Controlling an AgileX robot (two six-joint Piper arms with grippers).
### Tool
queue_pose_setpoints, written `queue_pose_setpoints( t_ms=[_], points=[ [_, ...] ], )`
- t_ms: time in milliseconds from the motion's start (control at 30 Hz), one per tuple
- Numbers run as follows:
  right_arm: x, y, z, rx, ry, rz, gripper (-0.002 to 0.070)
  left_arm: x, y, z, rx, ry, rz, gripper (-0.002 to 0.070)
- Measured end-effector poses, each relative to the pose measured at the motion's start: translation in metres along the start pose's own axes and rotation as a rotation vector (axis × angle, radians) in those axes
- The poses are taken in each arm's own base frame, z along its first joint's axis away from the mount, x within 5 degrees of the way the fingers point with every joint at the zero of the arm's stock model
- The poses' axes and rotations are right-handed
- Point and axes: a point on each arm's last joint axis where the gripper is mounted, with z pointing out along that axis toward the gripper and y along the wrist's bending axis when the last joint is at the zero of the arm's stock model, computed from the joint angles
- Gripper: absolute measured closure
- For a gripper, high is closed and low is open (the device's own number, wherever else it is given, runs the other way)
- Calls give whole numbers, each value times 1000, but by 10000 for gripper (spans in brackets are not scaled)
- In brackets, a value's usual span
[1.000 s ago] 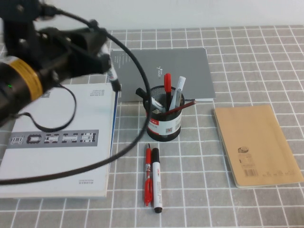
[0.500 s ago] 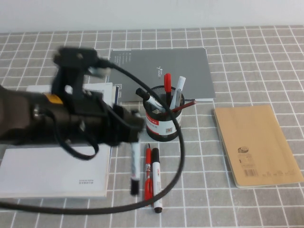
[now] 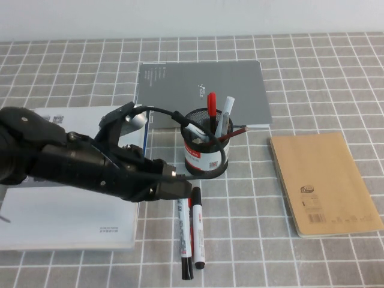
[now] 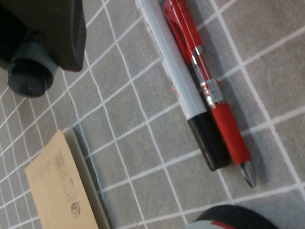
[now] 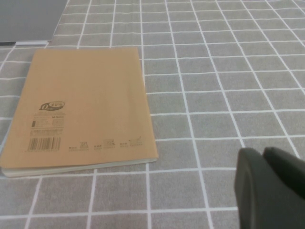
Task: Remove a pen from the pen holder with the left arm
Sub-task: 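Take a marker out of the pen holder and lay it on the table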
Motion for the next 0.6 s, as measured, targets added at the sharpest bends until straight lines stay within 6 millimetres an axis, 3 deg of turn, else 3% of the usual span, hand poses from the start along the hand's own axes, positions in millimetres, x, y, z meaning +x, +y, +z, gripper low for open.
queue_pose_setpoints(
  t_ms=[300,600],
  points=[
    [0,0,0,0,0,0,689,-3,52,8,13,0,-134,561],
    [0,0,0,0,0,0,689,-25,69,15,-40,17,-66,561]
  ],
)
